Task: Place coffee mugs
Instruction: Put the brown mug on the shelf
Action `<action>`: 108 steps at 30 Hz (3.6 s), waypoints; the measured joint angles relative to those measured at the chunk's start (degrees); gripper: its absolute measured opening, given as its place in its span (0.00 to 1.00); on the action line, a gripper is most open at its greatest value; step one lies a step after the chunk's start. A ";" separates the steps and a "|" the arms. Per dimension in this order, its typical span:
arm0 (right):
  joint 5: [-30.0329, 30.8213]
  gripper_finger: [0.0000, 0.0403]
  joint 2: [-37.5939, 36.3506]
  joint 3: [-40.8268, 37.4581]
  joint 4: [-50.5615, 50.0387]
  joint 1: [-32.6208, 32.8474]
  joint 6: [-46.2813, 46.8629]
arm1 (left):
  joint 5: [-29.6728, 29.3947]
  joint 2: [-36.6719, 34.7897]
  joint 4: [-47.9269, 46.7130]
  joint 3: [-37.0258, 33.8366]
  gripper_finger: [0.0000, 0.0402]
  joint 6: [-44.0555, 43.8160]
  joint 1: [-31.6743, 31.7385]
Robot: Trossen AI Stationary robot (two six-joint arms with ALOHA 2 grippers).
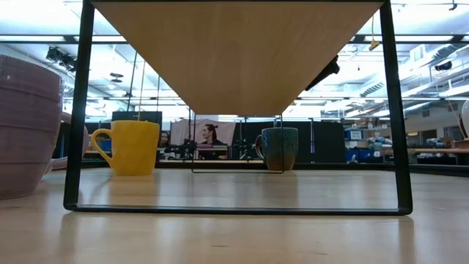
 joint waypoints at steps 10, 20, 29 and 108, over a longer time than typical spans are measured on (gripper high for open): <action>-0.46 0.42 2.78 -0.02 1.64 -1.69 -2.17 | -0.20 -2.32 12.81 -16.38 0.40 -4.08 -0.55; -0.18 0.49 6.94 -0.02 13.43 -3.78 -15.70 | -1.06 -2.23 18.19 -20.65 0.40 -4.11 -0.41; -2.95 0.49 14.40 -0.03 13.14 -3.82 -31.95 | -1.06 -2.23 18.72 -20.65 0.40 -4.10 -0.38; -1.16 0.12 23.83 5.31 -10.56 -3.31 -34.47 | -1.04 -2.21 20.40 -20.63 0.40 -4.10 -0.40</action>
